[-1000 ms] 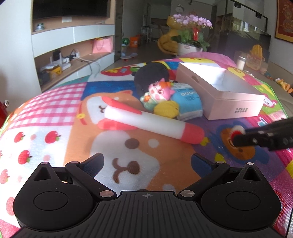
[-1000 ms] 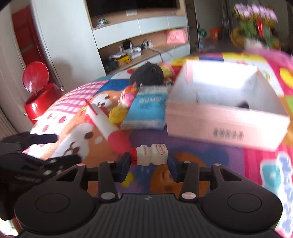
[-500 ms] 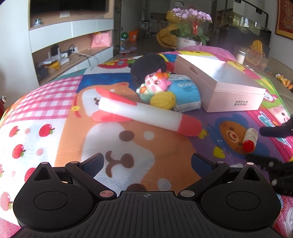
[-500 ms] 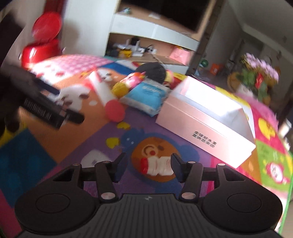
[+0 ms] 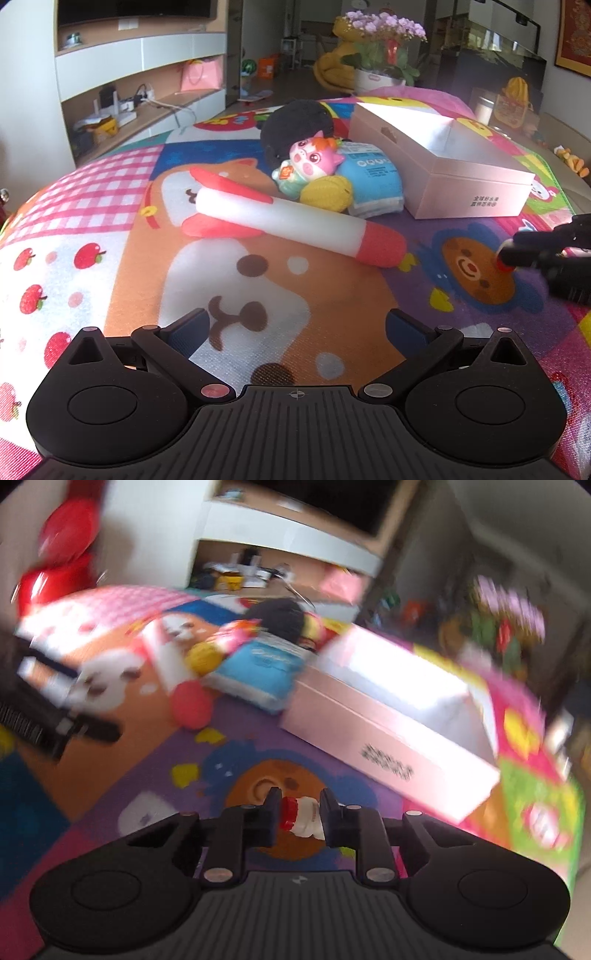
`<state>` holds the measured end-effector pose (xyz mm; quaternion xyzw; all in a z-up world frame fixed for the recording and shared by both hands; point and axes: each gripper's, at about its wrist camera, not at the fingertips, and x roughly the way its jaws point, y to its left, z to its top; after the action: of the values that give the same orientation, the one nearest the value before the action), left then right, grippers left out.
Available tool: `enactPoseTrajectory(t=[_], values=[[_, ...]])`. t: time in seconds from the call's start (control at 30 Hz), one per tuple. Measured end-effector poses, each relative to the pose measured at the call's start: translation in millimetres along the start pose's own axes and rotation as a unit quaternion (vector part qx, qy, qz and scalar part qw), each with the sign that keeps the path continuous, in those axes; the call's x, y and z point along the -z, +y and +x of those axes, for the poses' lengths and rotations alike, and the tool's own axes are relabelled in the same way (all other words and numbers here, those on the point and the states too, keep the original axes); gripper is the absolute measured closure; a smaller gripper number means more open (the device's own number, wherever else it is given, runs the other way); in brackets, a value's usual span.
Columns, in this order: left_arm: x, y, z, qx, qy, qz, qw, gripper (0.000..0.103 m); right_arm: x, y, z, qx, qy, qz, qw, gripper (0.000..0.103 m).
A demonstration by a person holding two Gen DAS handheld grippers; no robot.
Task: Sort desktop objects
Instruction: 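Lift the yogurt bottle with the right tool and hold it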
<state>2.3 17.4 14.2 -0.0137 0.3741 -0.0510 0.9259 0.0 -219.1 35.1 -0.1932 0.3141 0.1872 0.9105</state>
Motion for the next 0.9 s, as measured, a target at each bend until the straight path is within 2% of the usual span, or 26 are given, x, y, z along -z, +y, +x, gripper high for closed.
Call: enactPoseTrajectory(t=[0.1,0.17,0.27,0.4,0.5,0.63,0.67,0.73,0.8,0.83,0.9], values=[[1,-1,2,0.001,0.003,0.003,1.0000,0.000,0,-36,3,-0.016,0.004,0.085,0.996,0.082],[1,-3,2,0.001,0.004,0.005,1.0000,0.000,4,-59,4,-0.032,0.004,0.142,0.989,0.082],[1,-4,3,0.001,0.005,0.006,1.0000,0.000,12,-92,5,-0.058,0.005,0.229,0.972,0.082],[-4,-6,3,0.012,0.003,0.004,0.9999,0.000,26,-121,7,-0.066,-0.001,0.306,0.950,0.082],[-13,-11,3,0.031,-0.008,-0.001,0.9995,0.000,33,-127,4,-0.044,-0.007,0.321,0.946,0.079],[-34,-25,14,0.029,-0.012,-0.022,0.9993,0.000,38,-124,0,-0.018,-0.013,0.311,0.950,0.074],[-40,-31,20,0.017,-0.015,-0.028,0.9993,0.000,39,-121,0,-0.015,-0.013,0.305,0.952,0.073],[-48,-43,32,-0.041,-0.032,-0.027,0.9983,0.000,39,-114,1,-0.007,-0.012,0.293,0.956,0.070],[-52,-55,45,-0.083,-0.040,0.006,0.9957,0.000,37,-107,3,-0.002,-0.010,0.284,0.959,0.065],[-52,-58,50,-0.094,-0.037,0.027,0.9944,0.000,36,-105,2,0.003,-0.011,0.280,0.960,0.058],[-49,-58,48,-0.093,-0.046,0.054,0.9931,0.000,34,-100,-3,0.021,-0.020,0.260,0.965,0.047]])
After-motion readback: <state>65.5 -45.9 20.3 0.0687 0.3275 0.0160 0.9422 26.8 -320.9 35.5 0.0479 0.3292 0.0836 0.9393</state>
